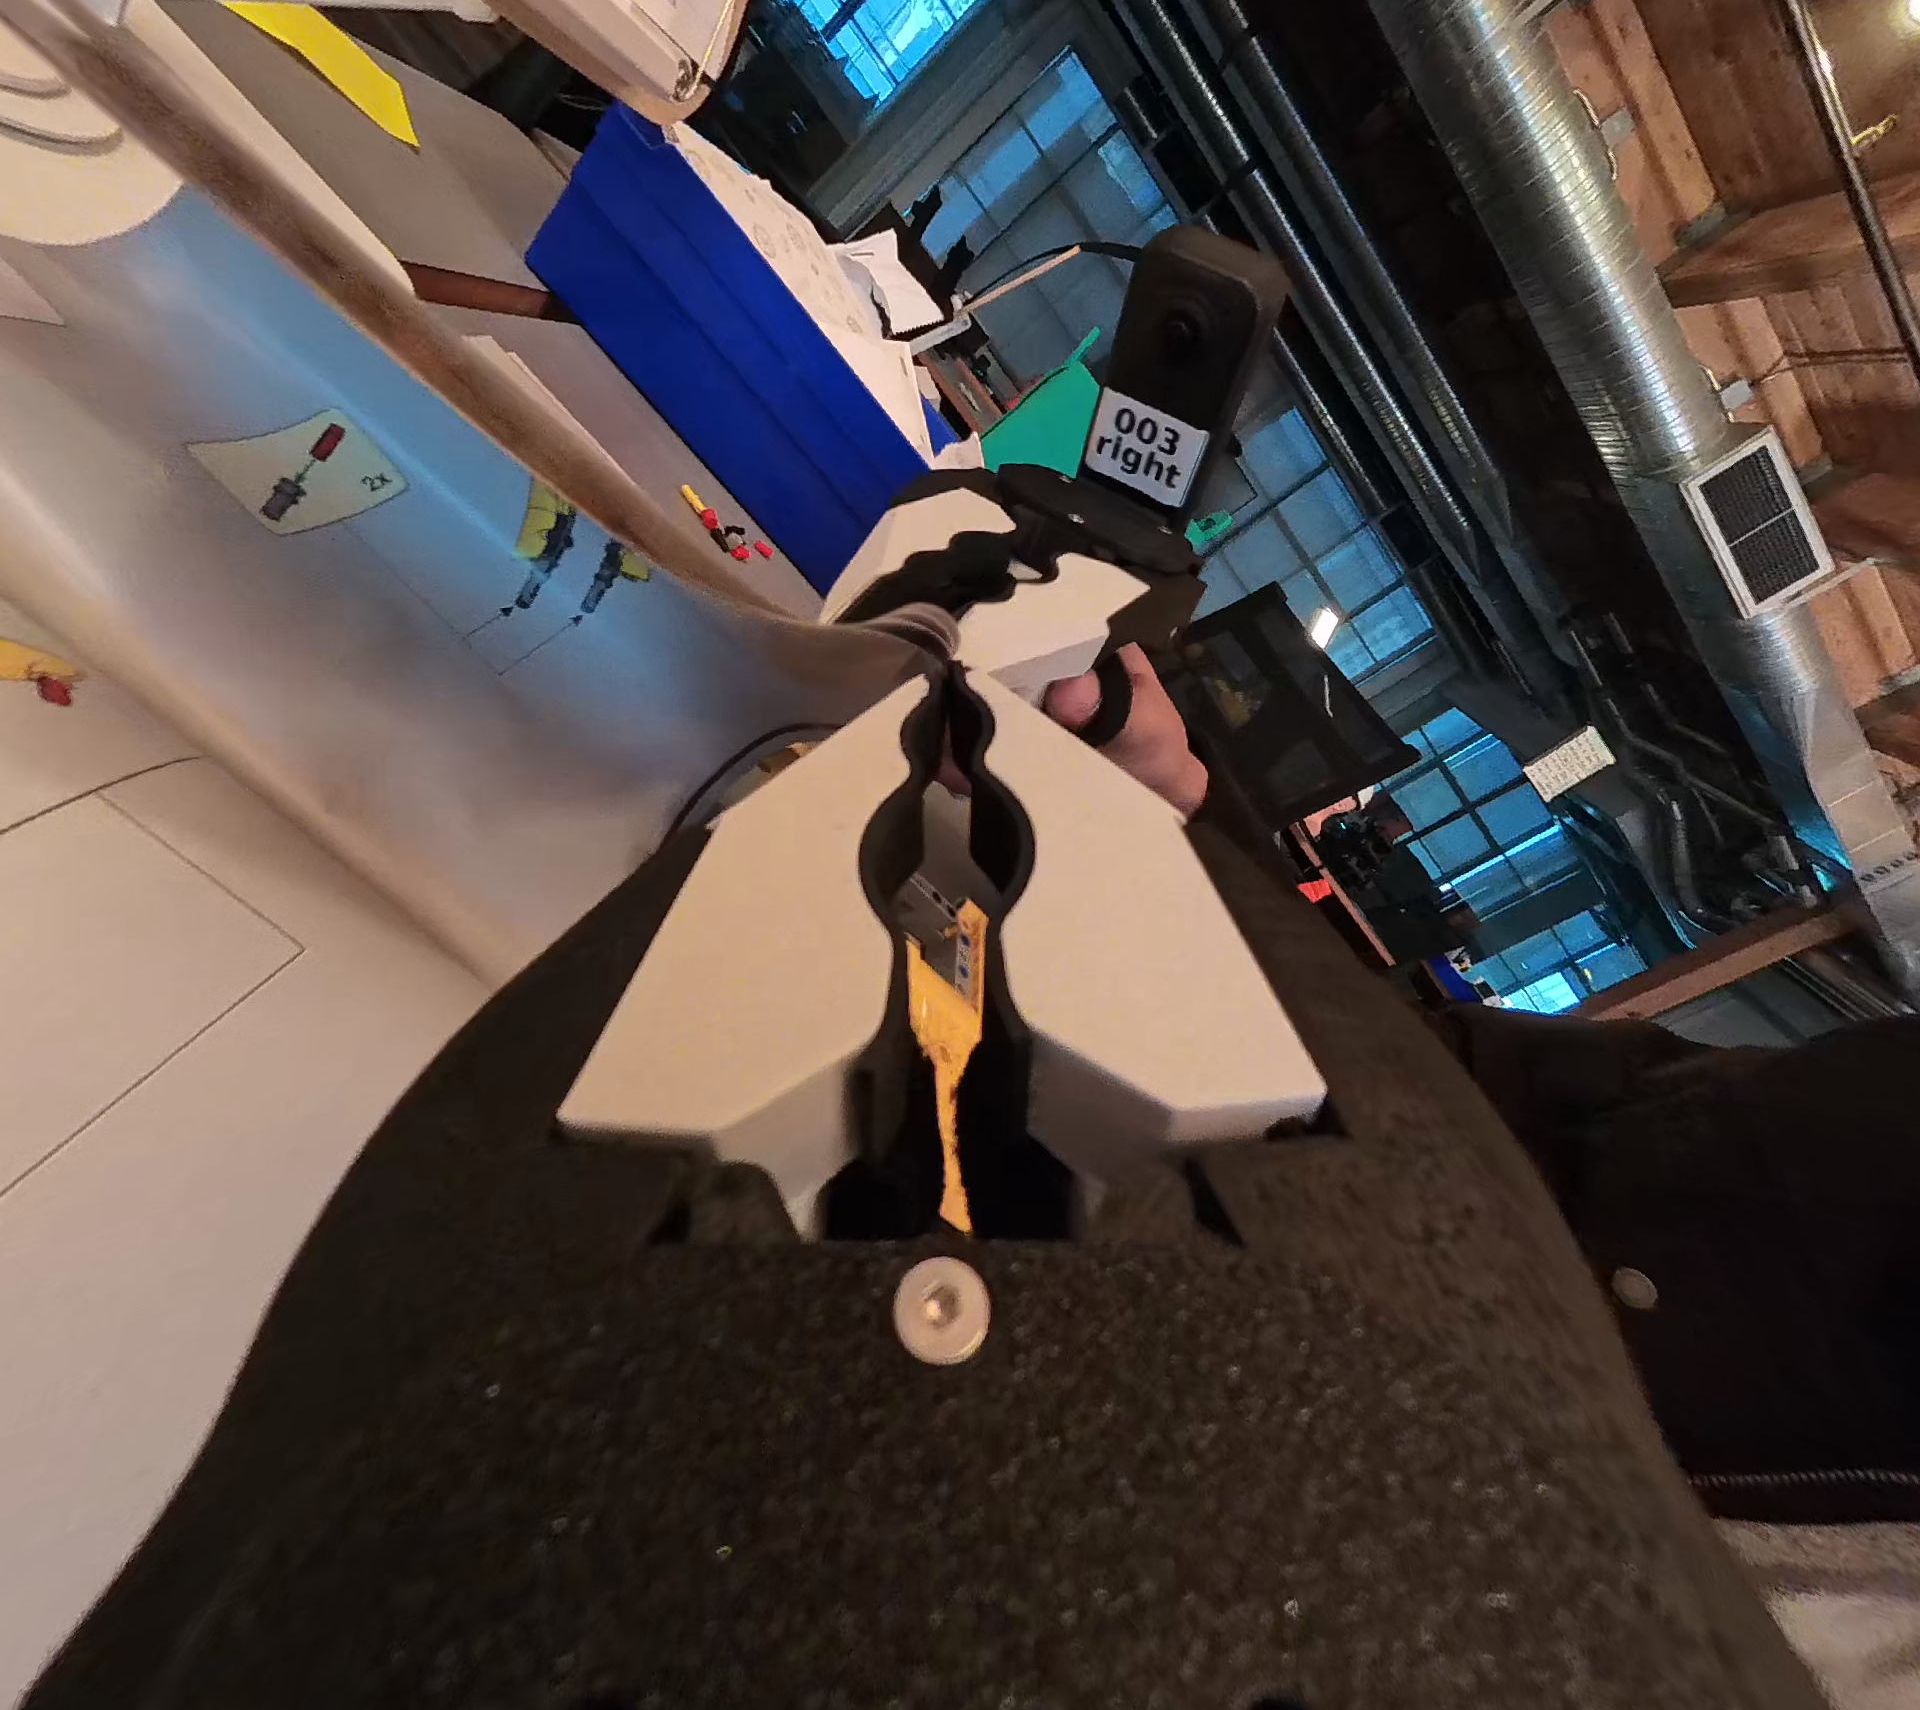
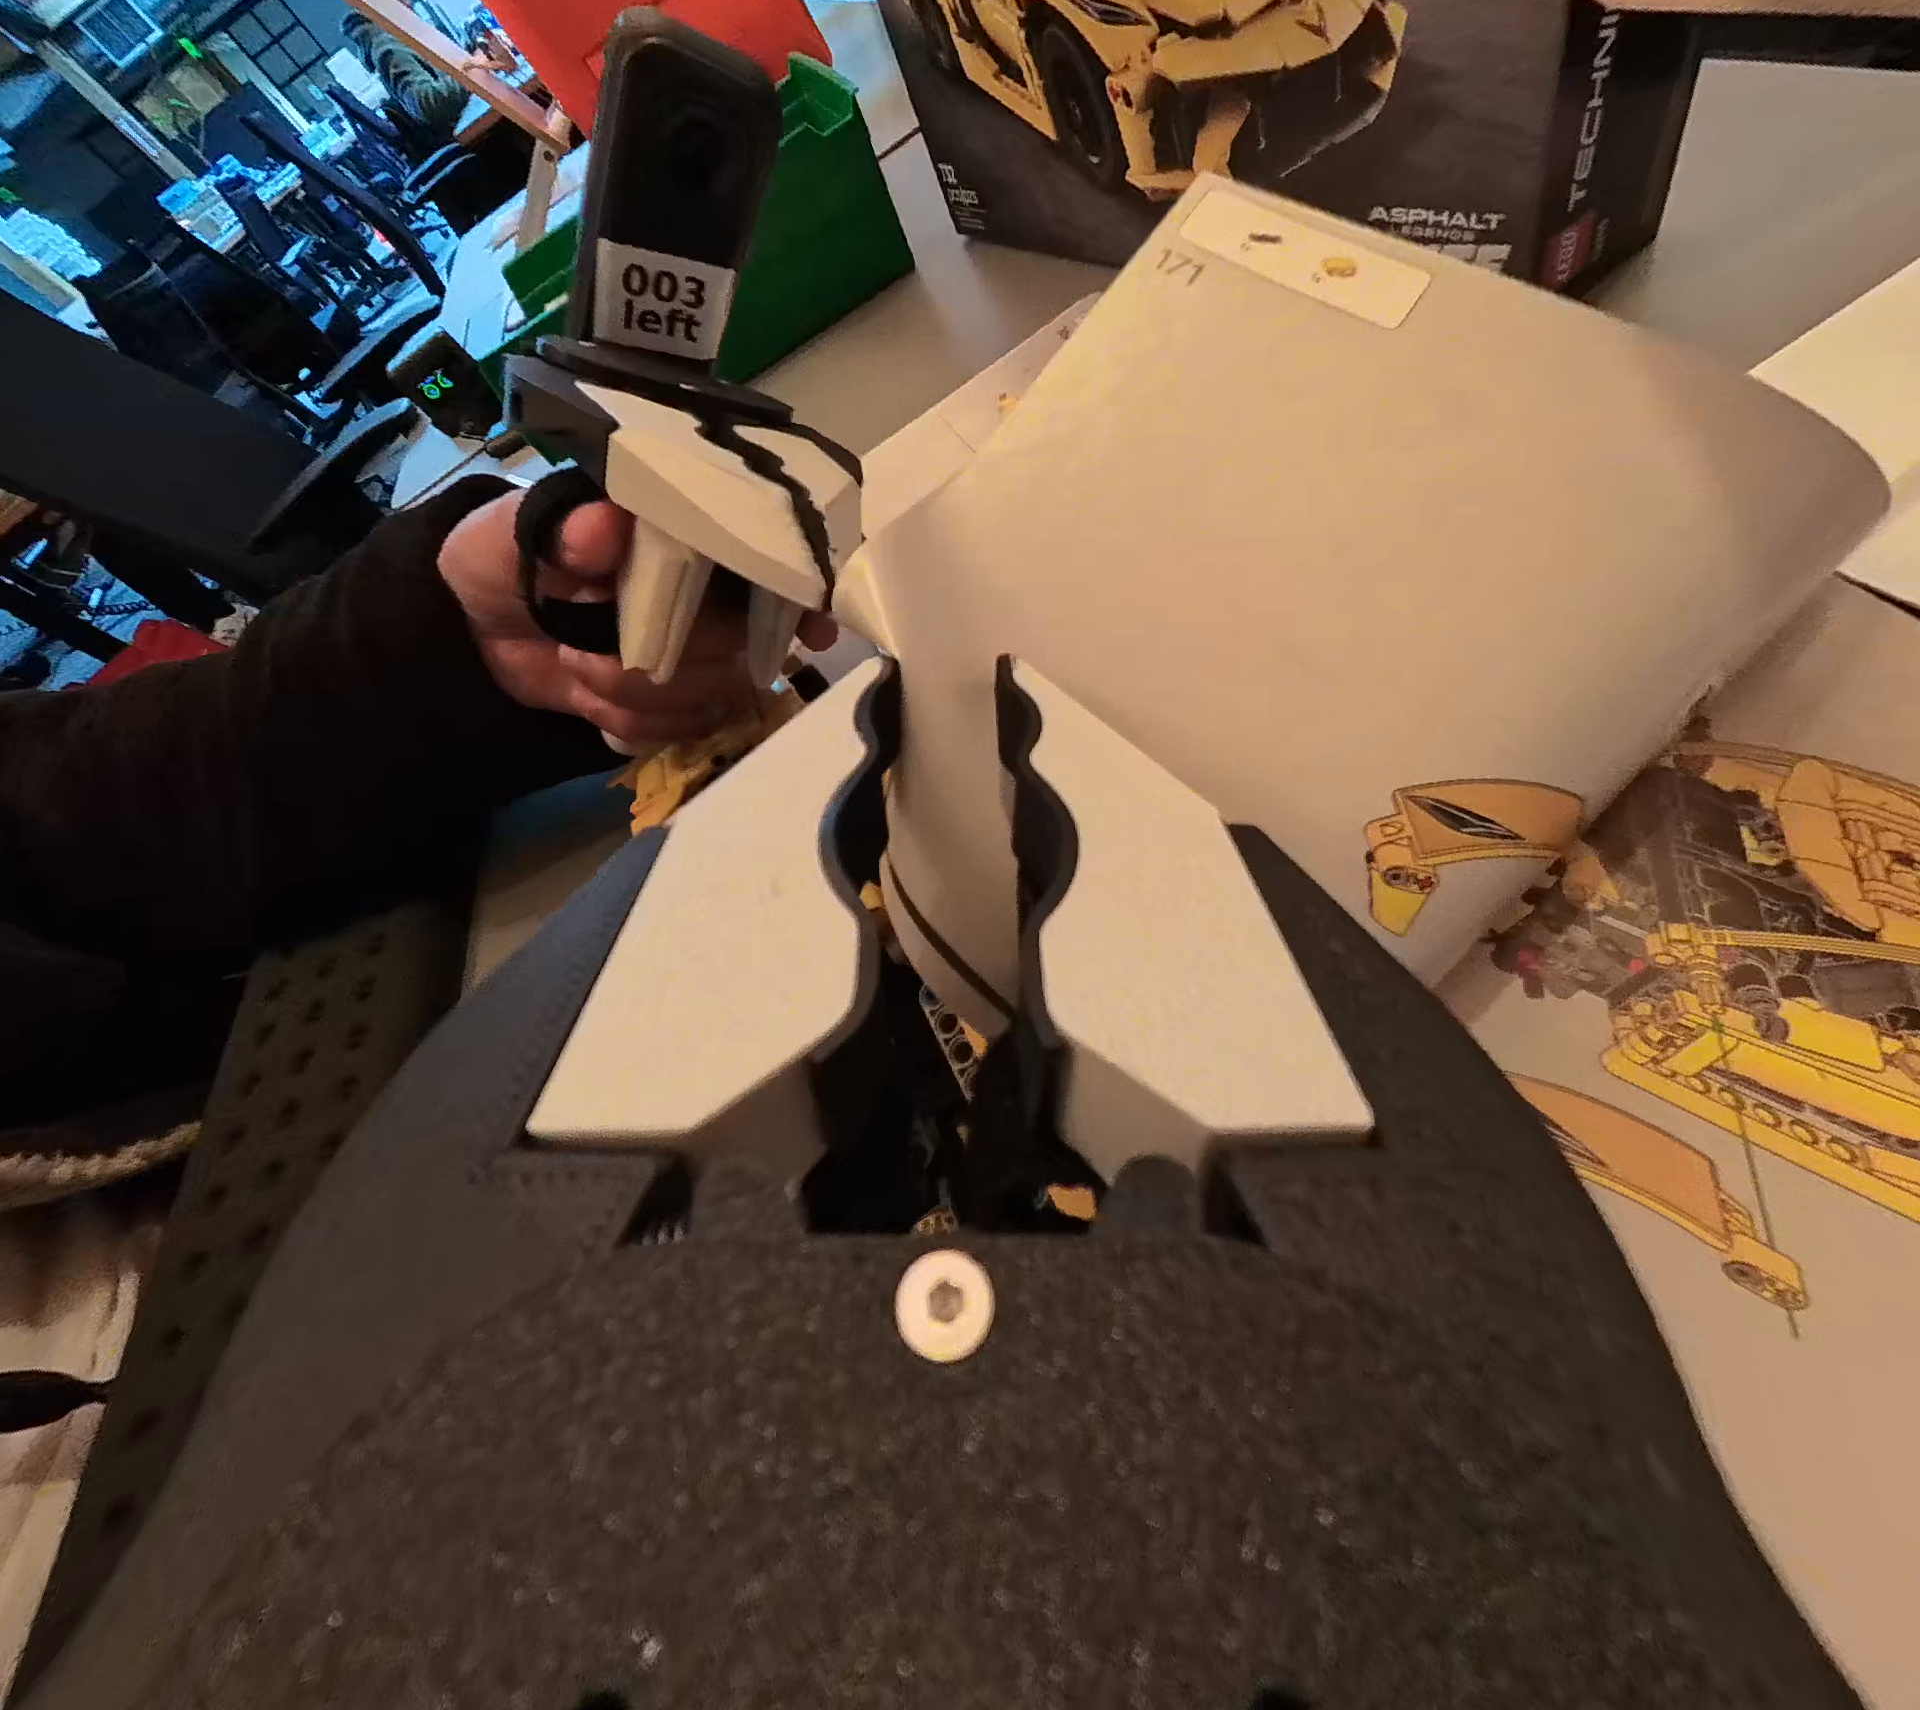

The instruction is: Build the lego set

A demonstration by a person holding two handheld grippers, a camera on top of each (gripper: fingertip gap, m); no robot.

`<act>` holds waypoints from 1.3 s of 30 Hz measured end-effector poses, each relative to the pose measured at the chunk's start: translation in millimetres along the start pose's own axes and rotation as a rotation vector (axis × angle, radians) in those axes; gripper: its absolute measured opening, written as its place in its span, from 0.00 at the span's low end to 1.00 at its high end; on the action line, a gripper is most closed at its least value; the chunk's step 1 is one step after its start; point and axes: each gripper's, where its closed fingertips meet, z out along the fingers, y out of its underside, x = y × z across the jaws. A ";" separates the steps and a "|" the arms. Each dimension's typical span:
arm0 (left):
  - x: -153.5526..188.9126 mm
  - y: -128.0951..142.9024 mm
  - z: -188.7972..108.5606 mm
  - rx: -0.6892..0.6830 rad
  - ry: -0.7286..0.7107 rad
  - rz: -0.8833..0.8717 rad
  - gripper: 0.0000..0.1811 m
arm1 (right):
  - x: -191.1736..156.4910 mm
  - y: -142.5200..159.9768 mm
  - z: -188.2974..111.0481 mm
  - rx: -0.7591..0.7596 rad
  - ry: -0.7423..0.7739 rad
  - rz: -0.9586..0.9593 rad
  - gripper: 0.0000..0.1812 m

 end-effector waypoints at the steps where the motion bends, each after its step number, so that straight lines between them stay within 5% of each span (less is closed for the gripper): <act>1: 0.5 -0.5 -0.2 0.001 0.001 0.004 0.00 | 0.0 -1.8 -1.9 0.012 -0.006 0.006 0.09; 12: -1.2 0.2 -2.2 -0.006 -0.007 0.019 0.00 | 22.3 -22.9 -38.4 0.157 0.064 0.058 0.08; 17: -3.7 0.0 -3.3 -0.009 -0.030 0.026 0.00 | 61.2 -25.2 -71.3 0.192 0.309 0.044 0.24; 21: -15.5 -14.9 -16.4 0.055 -0.101 0.024 0.00 | 78.3 -31.2 -99.1 0.155 0.582 -0.194 0.38; 23: -21.6 -29.5 -30.3 0.119 -0.128 0.013 0.00 | 60.6 -20.0 -83.3 0.048 0.490 -0.254 0.37; 27: -38.3 -47.2 -56.3 0.180 -0.200 0.009 0.00 | 10.6 53.2 -34.5 -0.336 0.106 -0.184 0.32; 32: -47.6 -56.9 -75.9 0.197 -0.257 0.011 0.00 | 24.6 97.1 -23.7 -0.580 0.153 -0.361 0.28; 39: -63.7 -57.4 -127.2 0.060 -0.485 0.112 0.00 | 22.6 105.1 -29.9 -0.606 0.113 -0.527 0.21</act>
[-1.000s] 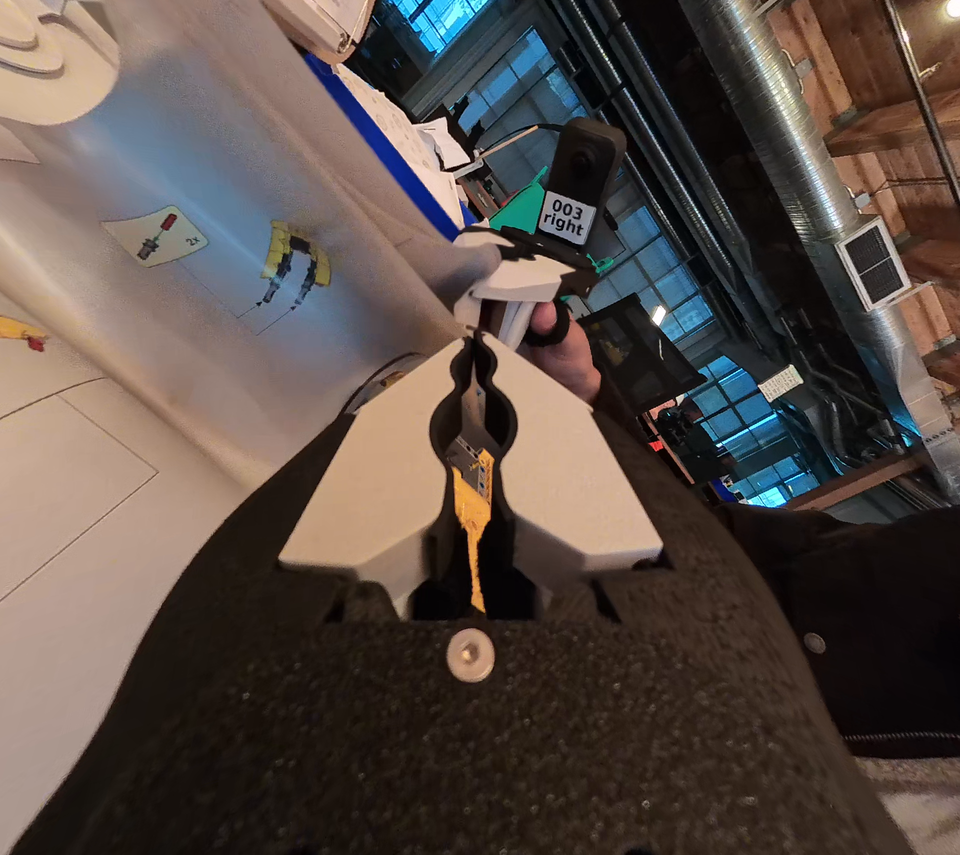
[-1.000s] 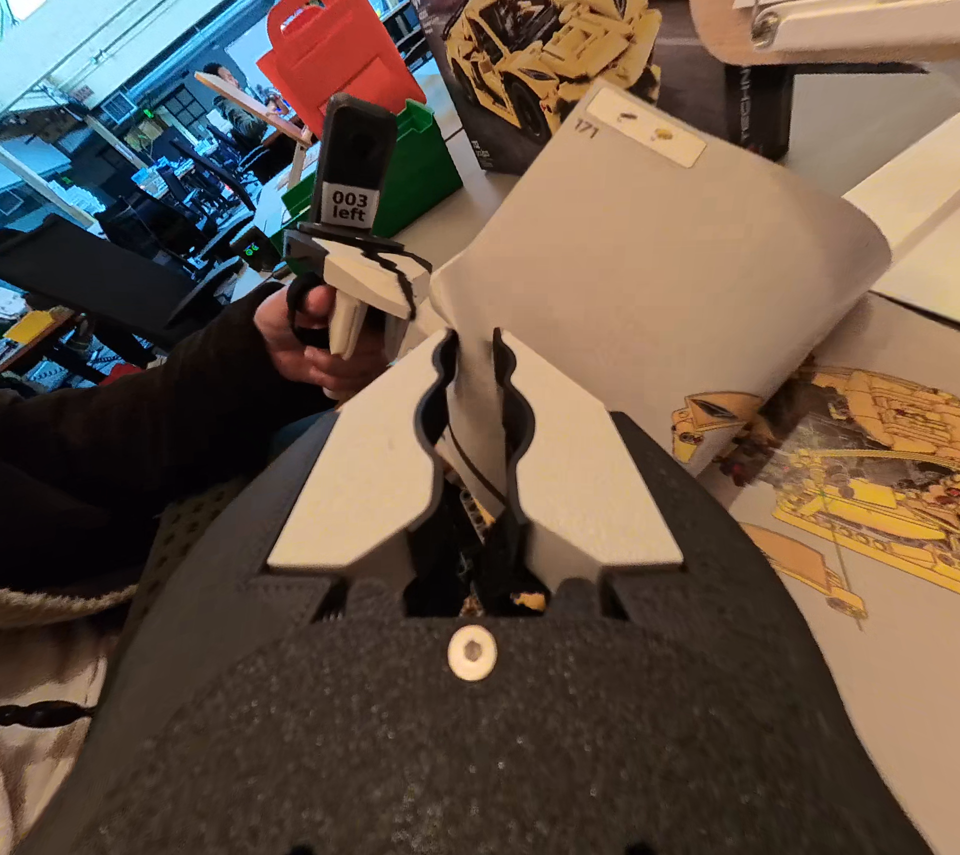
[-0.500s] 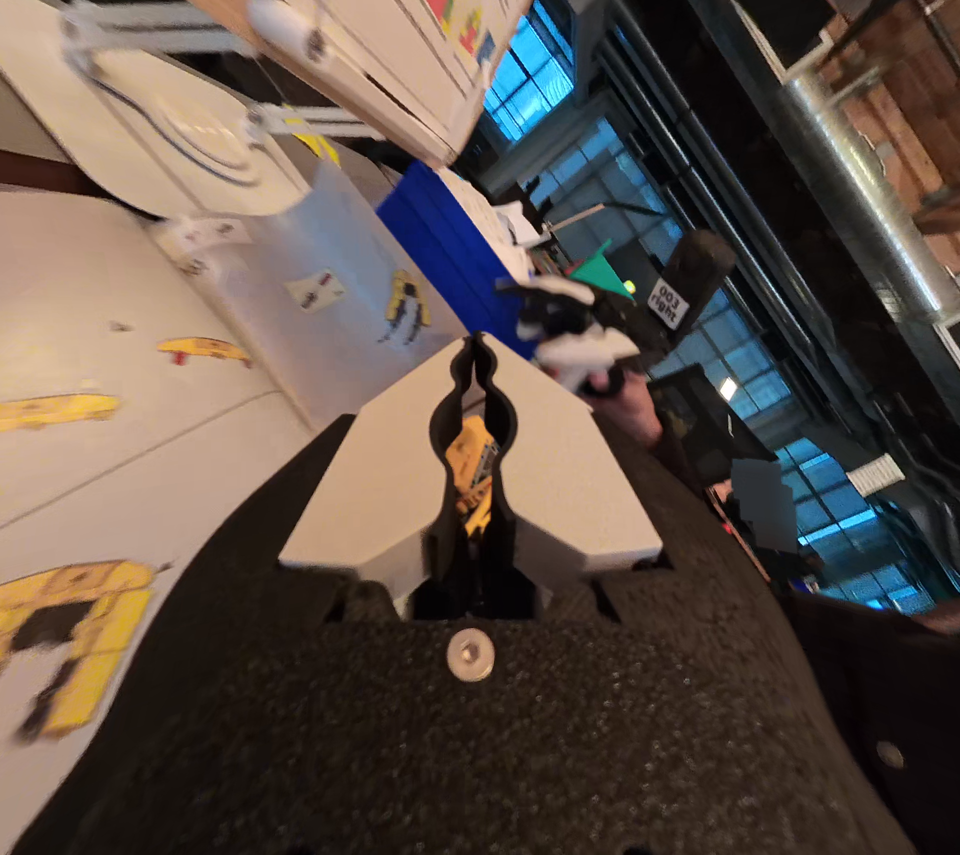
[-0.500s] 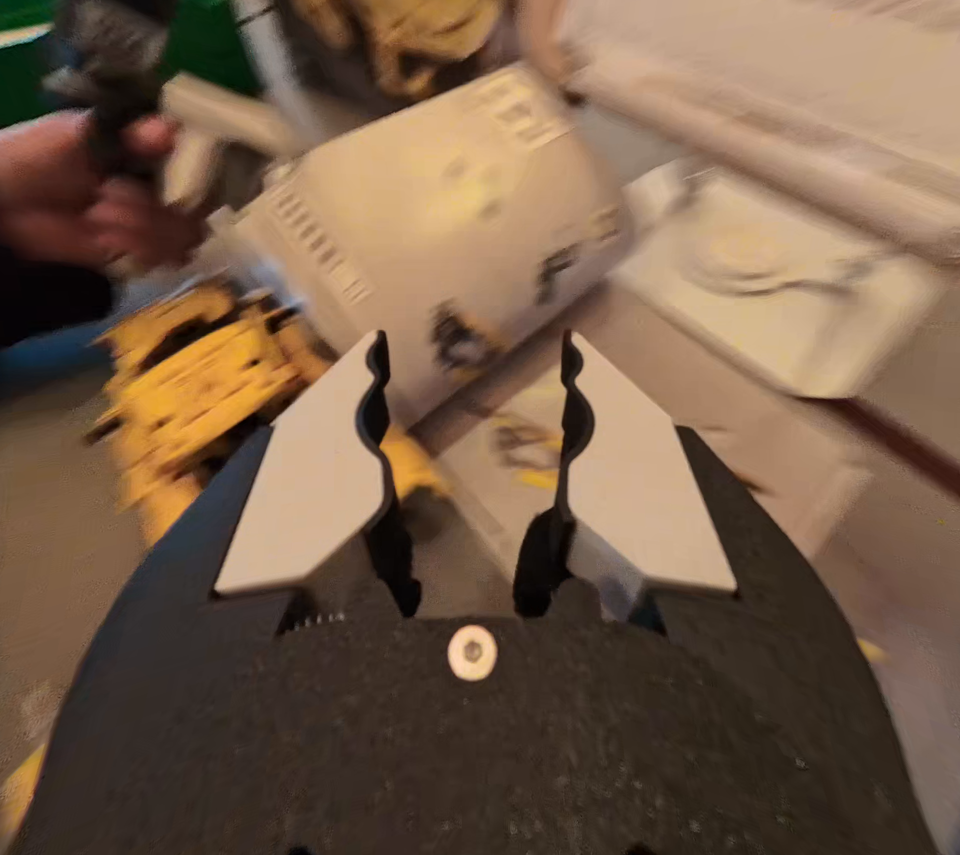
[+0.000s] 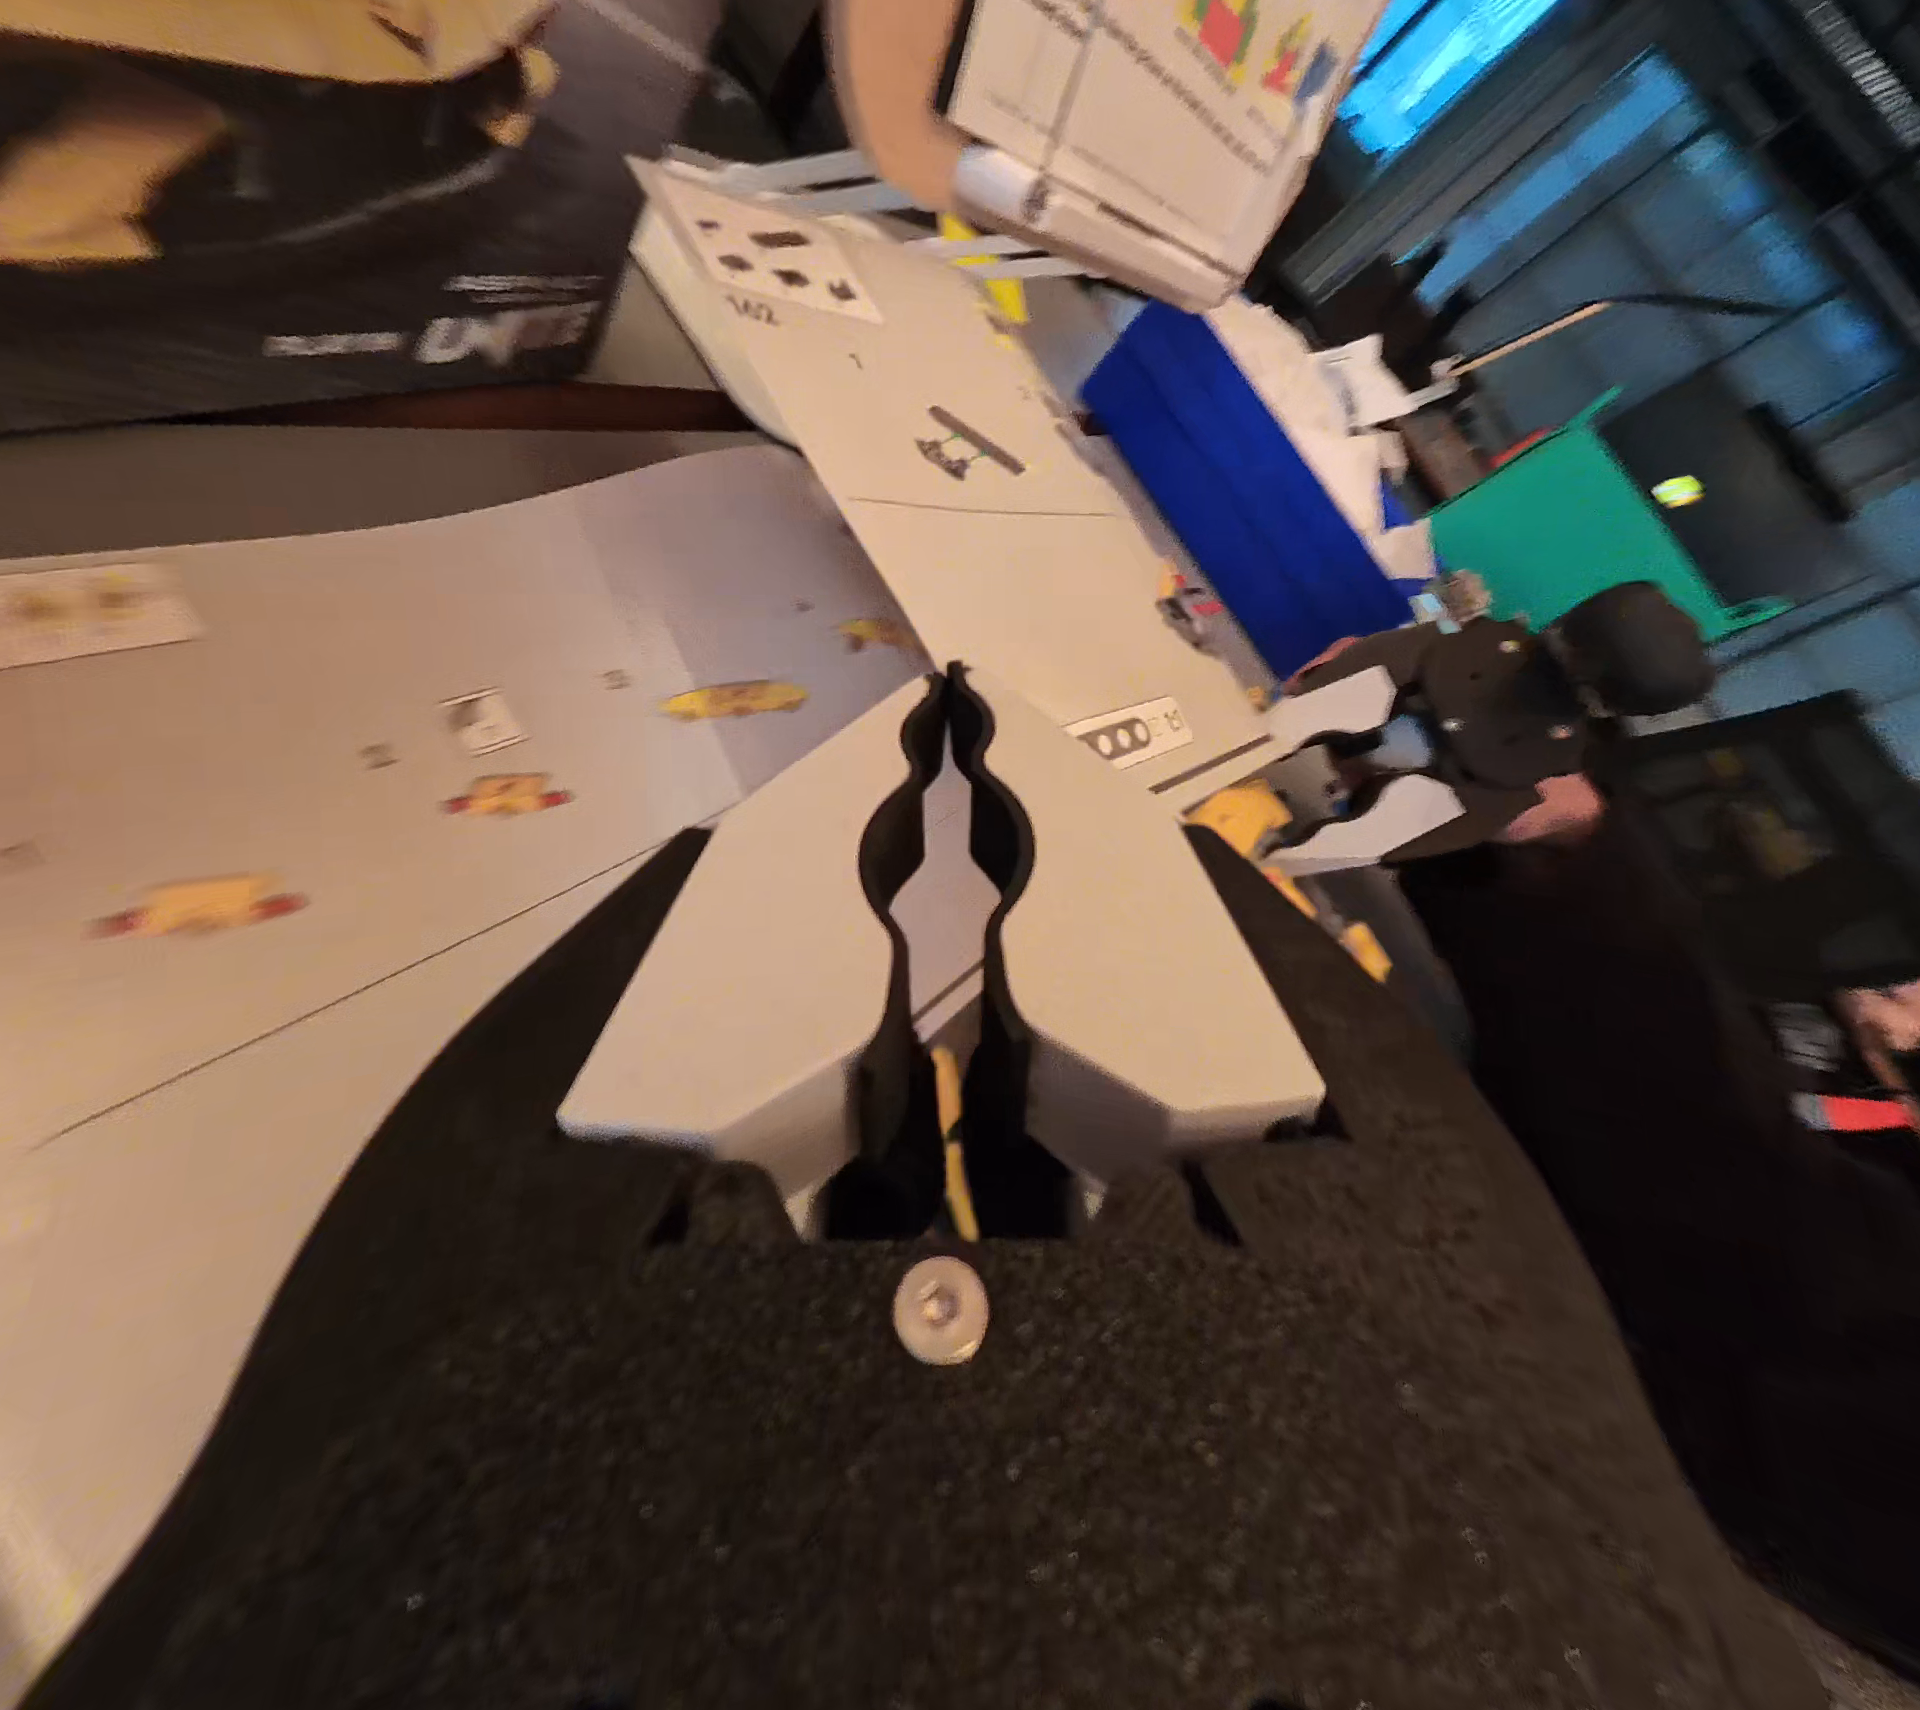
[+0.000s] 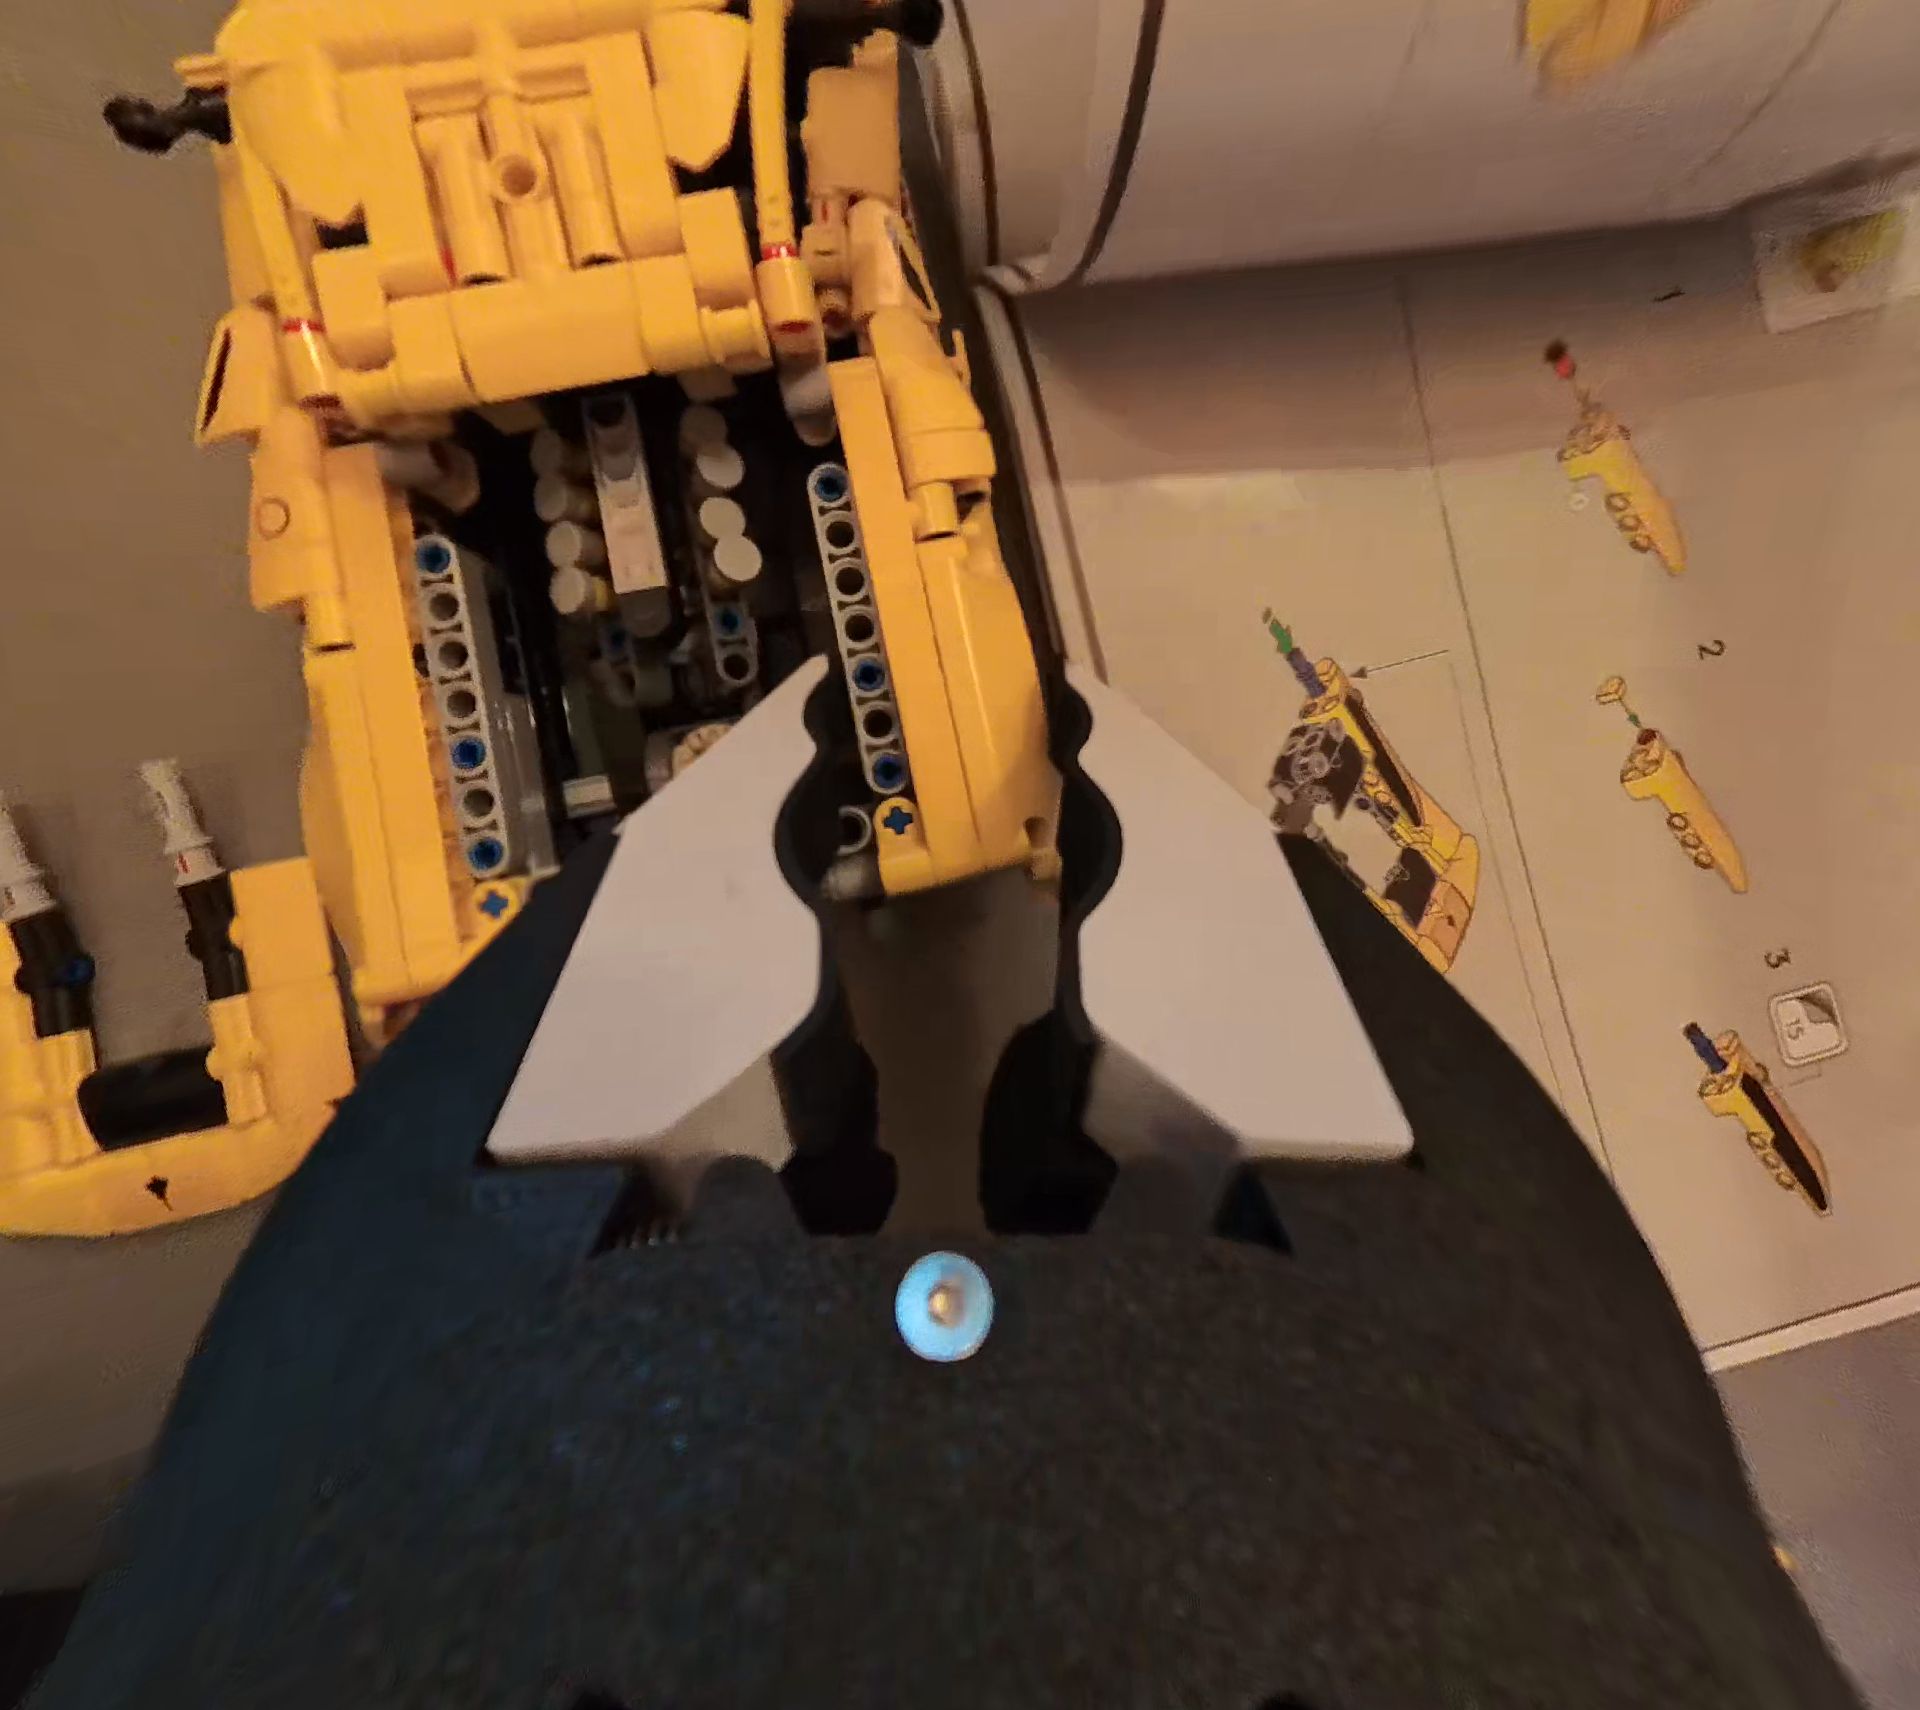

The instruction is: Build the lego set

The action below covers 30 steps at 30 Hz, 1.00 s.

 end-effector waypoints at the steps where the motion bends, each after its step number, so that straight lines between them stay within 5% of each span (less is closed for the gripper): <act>1: -8.3 -1.1 -9.3 -0.014 -0.042 0.017 0.00 | -0.7 0.6 -0.5 0.005 -0.005 -0.009 0.21; 10: -87.5 15.4 -76.6 -0.172 -0.423 0.071 0.00 | -0.9 -4.7 2.9 0.005 -0.018 -0.082 0.20; 15: -93.4 23.7 -75.9 -0.236 -0.484 0.116 0.00 | -16.2 -21.9 14.9 0.045 -0.094 -0.117 0.20; 22: -127.8 56.9 -112.0 -0.477 -0.744 0.146 0.00 | 3.0 -2.2 1.7 0.027 -0.052 -0.034 0.20; 25: -122.0 34.1 -120.6 -0.422 -0.862 0.228 0.05 | 2.7 -2.5 -1.6 0.049 -0.073 0.004 0.23; 28: -63.5 -6.4 -77.4 -0.208 -0.666 0.420 0.06 | -5.1 -11.5 -22.9 0.094 -0.157 0.141 0.38; 30: -22.4 3.9 -36.6 -0.192 -0.427 0.488 0.06 | 2.1 -31.7 -43.3 0.191 -0.126 0.141 0.40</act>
